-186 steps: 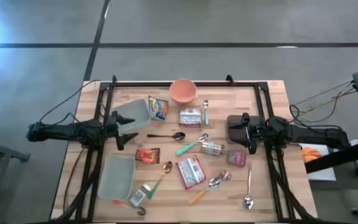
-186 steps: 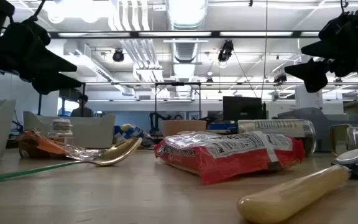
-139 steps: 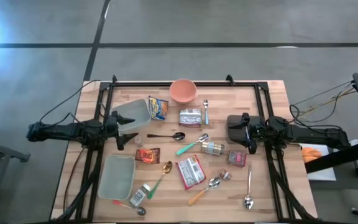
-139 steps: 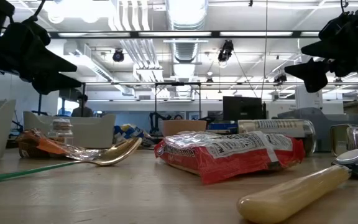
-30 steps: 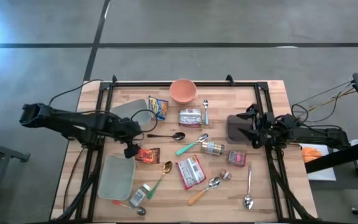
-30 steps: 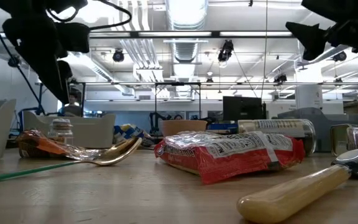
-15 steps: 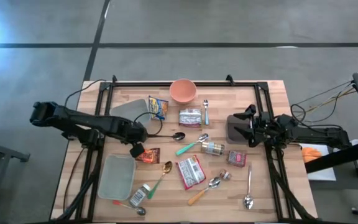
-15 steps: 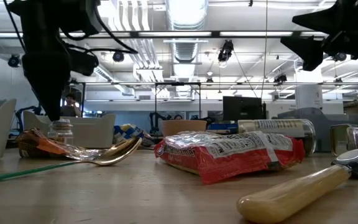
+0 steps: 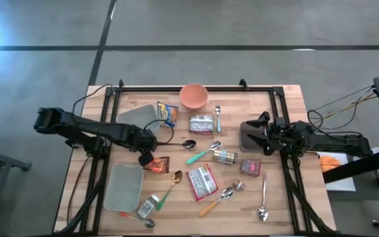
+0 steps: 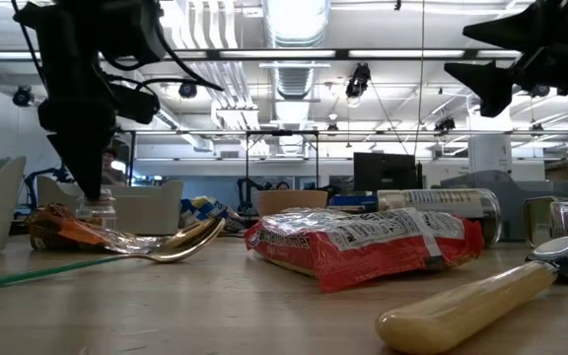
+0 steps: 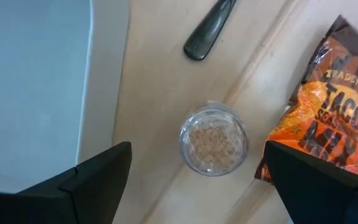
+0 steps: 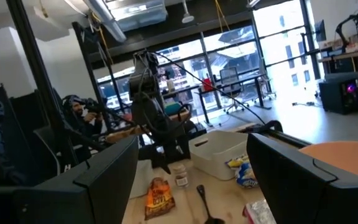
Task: Pick & Place Food Item
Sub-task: Put the left brown seasoning bottle into the top gray bin, then put the blue noodle pack into the bottom gray bin
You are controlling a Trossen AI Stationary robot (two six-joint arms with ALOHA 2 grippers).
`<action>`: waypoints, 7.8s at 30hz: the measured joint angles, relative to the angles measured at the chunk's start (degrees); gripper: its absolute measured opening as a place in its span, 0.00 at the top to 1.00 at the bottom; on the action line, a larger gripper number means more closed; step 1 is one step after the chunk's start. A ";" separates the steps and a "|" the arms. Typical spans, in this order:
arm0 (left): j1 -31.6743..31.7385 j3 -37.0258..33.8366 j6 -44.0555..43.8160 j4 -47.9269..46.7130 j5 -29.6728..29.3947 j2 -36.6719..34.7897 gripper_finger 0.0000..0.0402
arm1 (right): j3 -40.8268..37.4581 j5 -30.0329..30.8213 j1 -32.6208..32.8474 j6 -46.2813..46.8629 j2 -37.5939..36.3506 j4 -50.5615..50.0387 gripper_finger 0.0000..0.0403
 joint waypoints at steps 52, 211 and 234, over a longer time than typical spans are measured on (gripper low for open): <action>0.33 0.87 0.87 3.91 5.49 2.32 0.60 | 0.02 0.02 0.00 1.20 1.66 0.31 0.26; 33.84 8.77 3.37 -8.44 -0.76 2.17 0.19 | 0.02 -0.04 -0.02 17.19 6.23 -1.53 0.26; 14.19 17.56 10.05 7.10 -3.38 3.40 0.19 | 0.02 0.07 -0.07 17.57 6.21 -1.53 0.26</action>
